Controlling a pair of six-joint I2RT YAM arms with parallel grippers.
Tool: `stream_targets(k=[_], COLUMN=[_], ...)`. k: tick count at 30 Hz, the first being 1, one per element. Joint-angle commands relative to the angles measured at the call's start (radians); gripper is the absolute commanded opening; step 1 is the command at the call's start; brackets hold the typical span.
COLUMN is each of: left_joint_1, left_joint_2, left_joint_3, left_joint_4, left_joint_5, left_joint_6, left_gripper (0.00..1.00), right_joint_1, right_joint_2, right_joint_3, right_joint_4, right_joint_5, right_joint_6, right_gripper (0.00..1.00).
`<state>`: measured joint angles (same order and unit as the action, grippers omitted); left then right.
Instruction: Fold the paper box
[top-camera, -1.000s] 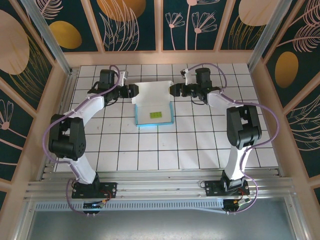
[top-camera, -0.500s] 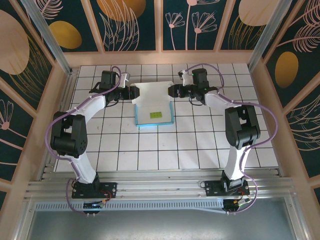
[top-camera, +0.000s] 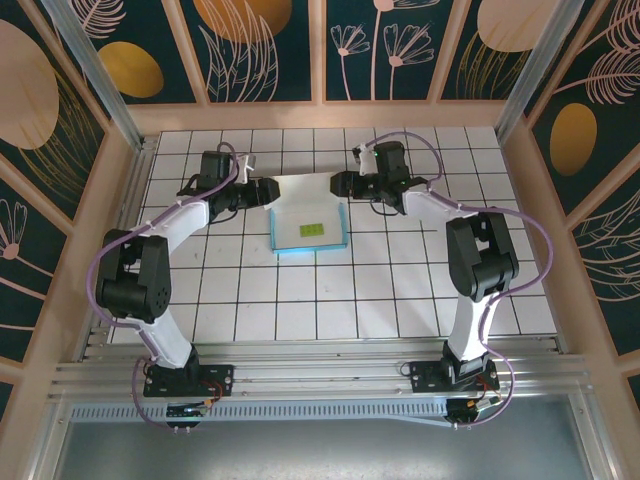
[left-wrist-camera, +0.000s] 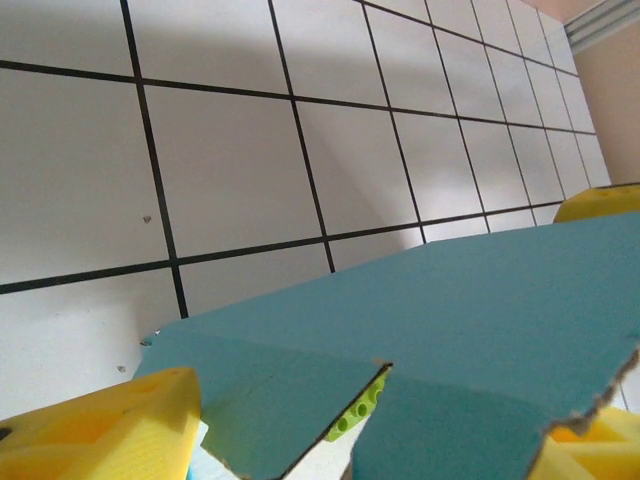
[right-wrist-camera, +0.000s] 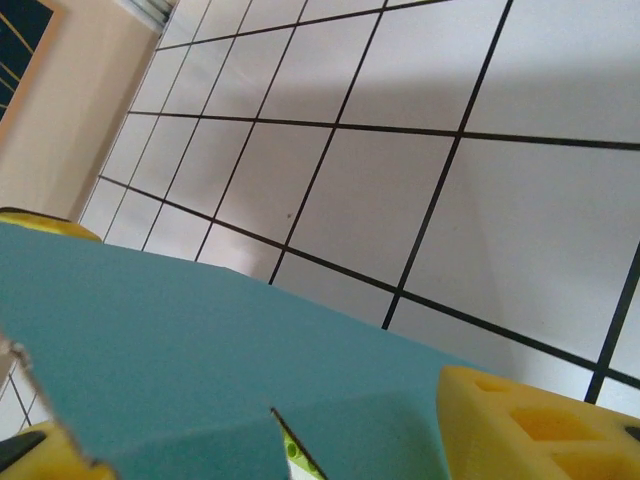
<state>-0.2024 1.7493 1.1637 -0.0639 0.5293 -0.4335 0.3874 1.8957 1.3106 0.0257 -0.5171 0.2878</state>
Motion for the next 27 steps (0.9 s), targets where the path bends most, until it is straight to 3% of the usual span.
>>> stream_targets(k=[1, 27], left_joint_1=[-0.004, -0.043], left_joint_2=[-0.030, -0.024], left_joint_3=[-0.018, -0.067], left_joint_4=[0.054, 0.102], left_joint_5=[0.040, 0.044], left_joint_6=[-0.056, -0.086], left_gripper=[0.67, 0.69], right_joint_1=[0.011, 0.033], right_joint_2=[-0.050, -0.053], right_joint_3=[-0.028, -0.117], right_joint_4=[0.046, 0.153], right_joint_5=[0.033, 0.047], right_joint_6=[0.068, 0.283], right_gripper=[0.59, 0.63])
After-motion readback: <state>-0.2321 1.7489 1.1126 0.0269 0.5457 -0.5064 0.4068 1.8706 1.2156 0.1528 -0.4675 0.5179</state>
